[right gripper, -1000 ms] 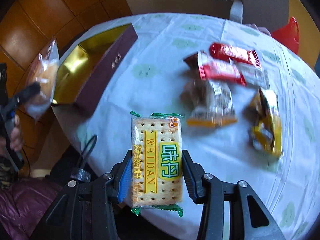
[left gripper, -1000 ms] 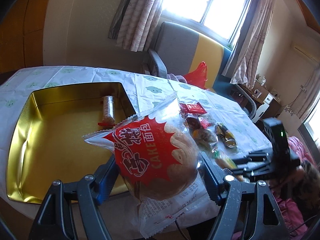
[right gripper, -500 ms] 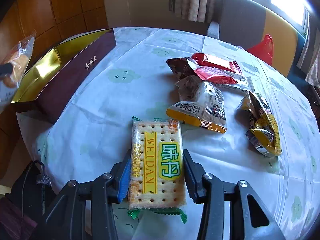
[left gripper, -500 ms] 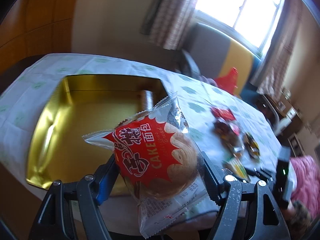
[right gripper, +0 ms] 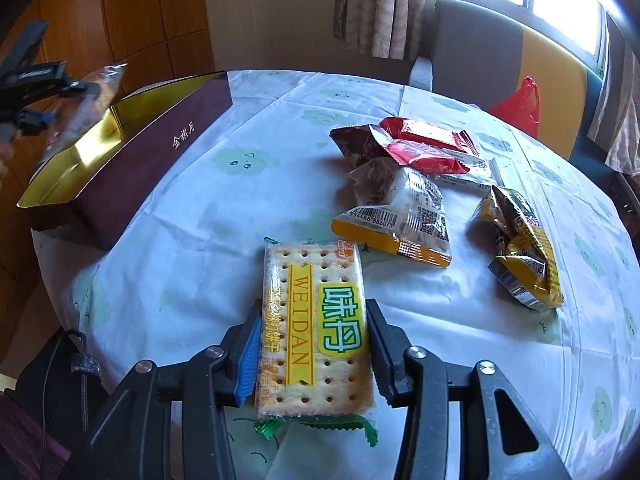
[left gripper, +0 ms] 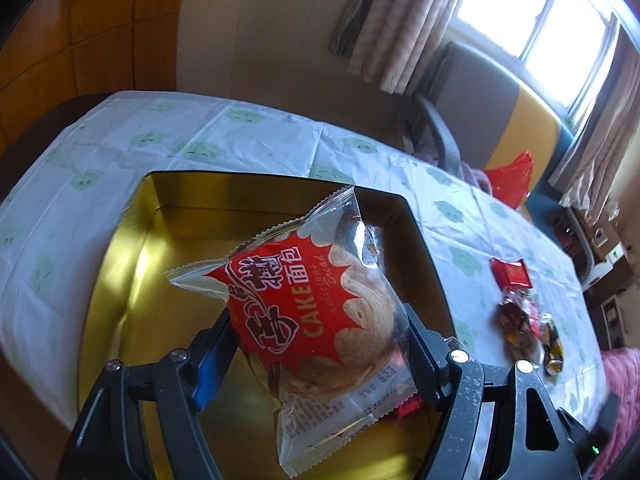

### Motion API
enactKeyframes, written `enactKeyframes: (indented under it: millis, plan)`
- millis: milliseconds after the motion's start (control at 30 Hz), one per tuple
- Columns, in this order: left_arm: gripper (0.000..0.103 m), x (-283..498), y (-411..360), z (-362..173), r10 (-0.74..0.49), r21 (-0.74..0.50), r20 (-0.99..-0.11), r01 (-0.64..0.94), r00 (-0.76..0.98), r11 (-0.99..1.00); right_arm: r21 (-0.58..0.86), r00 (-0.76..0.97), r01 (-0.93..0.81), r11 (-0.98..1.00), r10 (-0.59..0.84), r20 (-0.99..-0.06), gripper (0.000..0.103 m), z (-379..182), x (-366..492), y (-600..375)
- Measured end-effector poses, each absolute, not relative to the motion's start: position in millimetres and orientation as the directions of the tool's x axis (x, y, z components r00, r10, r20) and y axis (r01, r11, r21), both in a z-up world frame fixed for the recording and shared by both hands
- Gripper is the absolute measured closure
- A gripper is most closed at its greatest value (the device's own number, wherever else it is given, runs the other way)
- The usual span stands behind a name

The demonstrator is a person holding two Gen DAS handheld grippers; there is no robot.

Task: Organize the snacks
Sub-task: 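Lower the cake bun into the gold tin and open the left gripper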

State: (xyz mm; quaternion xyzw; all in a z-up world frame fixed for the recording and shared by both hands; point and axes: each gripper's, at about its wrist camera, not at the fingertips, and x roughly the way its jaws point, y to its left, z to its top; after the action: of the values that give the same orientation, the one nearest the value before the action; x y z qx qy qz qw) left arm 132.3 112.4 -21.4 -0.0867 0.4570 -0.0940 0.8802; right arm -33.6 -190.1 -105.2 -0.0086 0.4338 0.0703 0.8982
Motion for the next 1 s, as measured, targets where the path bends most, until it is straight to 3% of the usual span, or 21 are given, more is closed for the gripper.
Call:
enactKeyframes:
  millis: [300,433,567,767,1000]
  plan:
    - [0.026,197.9,79.3,-49.8,-0.184,-0.141,-0.834,0.12,0.52,0.983,0.041,0.615,-0.142,0.989,0.121,-0.779,0.055,-104.6,-33.5,-189.9]
    - [0.02,211.2,77.2,-58.1,-0.16,-0.138,-0.84,0.081,0.518,0.987,0.036,0.617,-0.142,0.989,0.117,-0.778,0.055,-104.6,-33.8,-188.9]
    - [0.011,198.3,84.6,-47.3,-0.159,-0.163,-0.804,0.045,0.573,0.986,0.035,0.617,-0.142,0.989,0.116,-0.778,0.055,-104.6,-34.3,-188.3]
    - [0.018,158.8,90.3,-29.3,-0.105,-0.139,-0.774,-0.007,0.624,0.99,0.027,0.621,-0.135,0.99,0.106,-0.777,0.056,-104.0,-35.0,-186.9]
    - [0.018,101.2,86.6,-23.4,-0.064,-0.101,-0.757,-0.02,0.651,0.995,0.017,0.627,-0.122,0.992,0.091,-0.773,0.056,-103.7,-36.7,-185.3]
